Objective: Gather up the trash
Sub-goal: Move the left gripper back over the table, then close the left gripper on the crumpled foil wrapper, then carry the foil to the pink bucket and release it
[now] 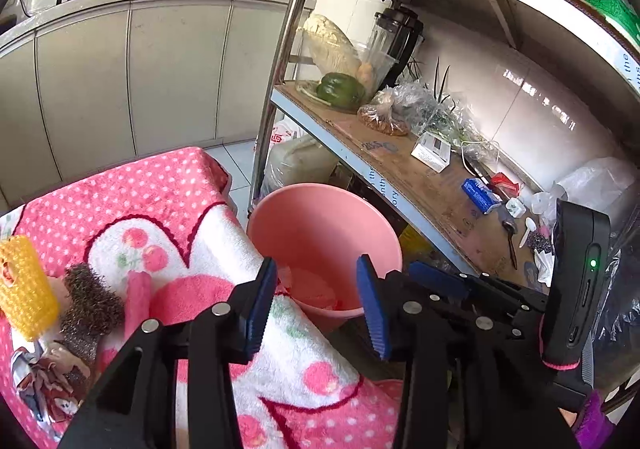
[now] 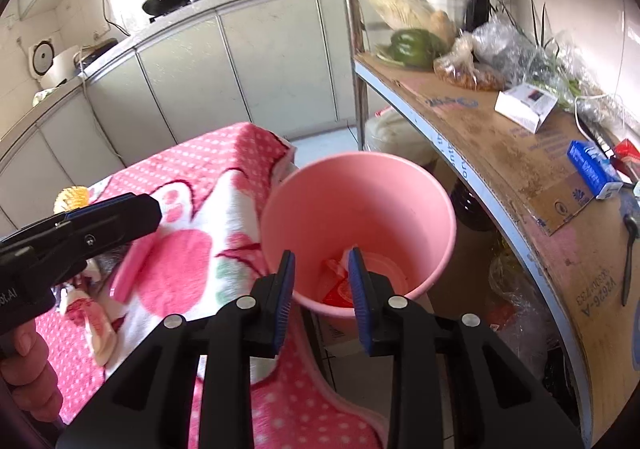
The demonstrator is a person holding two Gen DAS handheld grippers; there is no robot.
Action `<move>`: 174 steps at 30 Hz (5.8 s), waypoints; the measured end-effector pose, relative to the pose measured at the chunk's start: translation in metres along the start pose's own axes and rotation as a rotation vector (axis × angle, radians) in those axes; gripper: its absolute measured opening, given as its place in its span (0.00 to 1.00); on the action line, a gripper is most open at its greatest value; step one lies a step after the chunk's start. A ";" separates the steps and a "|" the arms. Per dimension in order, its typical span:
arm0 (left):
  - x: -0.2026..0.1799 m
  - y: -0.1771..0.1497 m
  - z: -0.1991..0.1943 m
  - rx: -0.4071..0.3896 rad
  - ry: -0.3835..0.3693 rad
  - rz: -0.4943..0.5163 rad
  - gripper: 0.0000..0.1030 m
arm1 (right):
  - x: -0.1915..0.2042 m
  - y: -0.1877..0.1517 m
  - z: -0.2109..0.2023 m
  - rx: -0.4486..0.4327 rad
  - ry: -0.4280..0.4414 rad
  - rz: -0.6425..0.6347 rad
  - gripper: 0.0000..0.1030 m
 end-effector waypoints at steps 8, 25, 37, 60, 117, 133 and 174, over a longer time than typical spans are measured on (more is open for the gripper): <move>0.003 -0.020 -0.046 -0.055 0.029 0.002 0.43 | 0.037 -0.013 -0.046 -0.074 0.040 -0.035 0.41; 0.082 -0.047 -0.108 -0.116 0.122 -0.085 0.43 | 0.106 -0.018 -0.043 -0.011 0.165 -0.114 0.42; 0.202 -0.094 -0.153 -0.117 0.296 -0.226 0.43 | 0.137 -0.017 0.001 0.085 0.274 -0.129 0.42; 0.181 -0.114 -0.087 0.006 0.312 -0.104 0.26 | 0.205 -0.066 0.016 0.283 0.463 -0.353 0.42; 0.084 -0.071 -0.118 -0.126 0.085 0.026 0.05 | 0.103 -0.043 -0.031 0.088 0.327 -0.201 0.09; 0.006 0.003 -0.026 -0.087 -0.062 0.106 0.05 | -0.015 -0.024 -0.028 0.012 0.142 0.046 0.09; -0.006 0.010 0.136 0.111 0.068 0.060 0.05 | -0.064 -0.008 0.072 0.113 -0.019 0.142 0.09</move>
Point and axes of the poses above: each gripper's, at about its wrist camera, not at the fingertips, and z roughly the way its jaws point, x to its left, y to its top, the point moved 7 cm from there along z, roughly the way its jaws point, and after that the axes turned 10 degrees about x, right-handed, at the moved point
